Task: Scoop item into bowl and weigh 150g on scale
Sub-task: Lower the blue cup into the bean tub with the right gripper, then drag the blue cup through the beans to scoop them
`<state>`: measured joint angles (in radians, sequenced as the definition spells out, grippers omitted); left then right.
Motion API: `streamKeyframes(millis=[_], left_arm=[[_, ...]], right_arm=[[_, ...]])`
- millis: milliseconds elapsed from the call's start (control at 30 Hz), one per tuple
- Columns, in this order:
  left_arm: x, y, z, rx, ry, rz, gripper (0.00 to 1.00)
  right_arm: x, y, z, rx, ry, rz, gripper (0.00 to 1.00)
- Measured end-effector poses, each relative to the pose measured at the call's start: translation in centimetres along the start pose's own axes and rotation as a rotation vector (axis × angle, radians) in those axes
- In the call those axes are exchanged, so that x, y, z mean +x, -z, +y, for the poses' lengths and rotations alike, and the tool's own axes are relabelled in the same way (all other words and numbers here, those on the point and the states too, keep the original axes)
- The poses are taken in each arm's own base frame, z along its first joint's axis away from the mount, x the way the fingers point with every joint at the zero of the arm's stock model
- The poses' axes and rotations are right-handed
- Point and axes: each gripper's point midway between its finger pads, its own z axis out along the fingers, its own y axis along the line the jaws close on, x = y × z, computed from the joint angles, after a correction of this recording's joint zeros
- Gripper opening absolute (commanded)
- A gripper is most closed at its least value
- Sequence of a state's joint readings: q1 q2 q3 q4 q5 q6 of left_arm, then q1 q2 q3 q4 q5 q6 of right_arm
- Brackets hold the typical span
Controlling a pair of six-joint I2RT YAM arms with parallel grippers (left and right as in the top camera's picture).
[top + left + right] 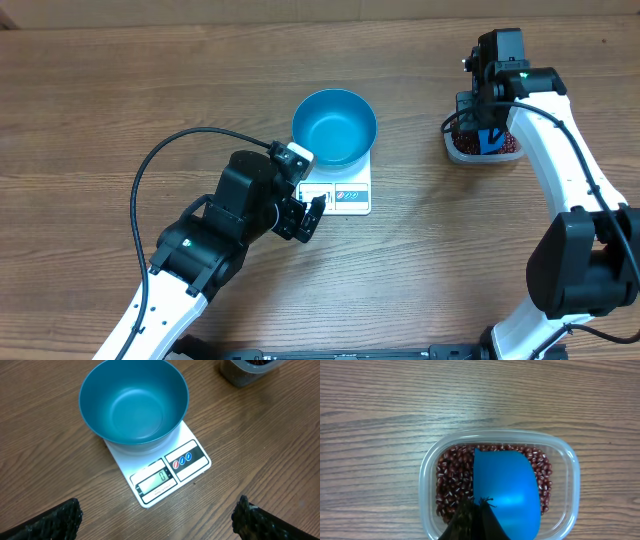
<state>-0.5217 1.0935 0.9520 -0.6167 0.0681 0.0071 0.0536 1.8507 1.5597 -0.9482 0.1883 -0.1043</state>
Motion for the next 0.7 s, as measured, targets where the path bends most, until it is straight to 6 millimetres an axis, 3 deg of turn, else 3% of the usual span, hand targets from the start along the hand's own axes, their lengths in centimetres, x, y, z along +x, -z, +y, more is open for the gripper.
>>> streamKeyframes(millis=[333,700], left_arm=[[0.0,0.0,0.0,0.0,0.0,0.0,0.99],[0.0,0.0,0.0,0.0,0.0,0.0,1.0]], right_arm=[[0.3,0.5,-2.6,0.198,0.071,0.019,0.04],[-0.5,1.1,0.0,0.211,0.207,-0.01,0.04]])
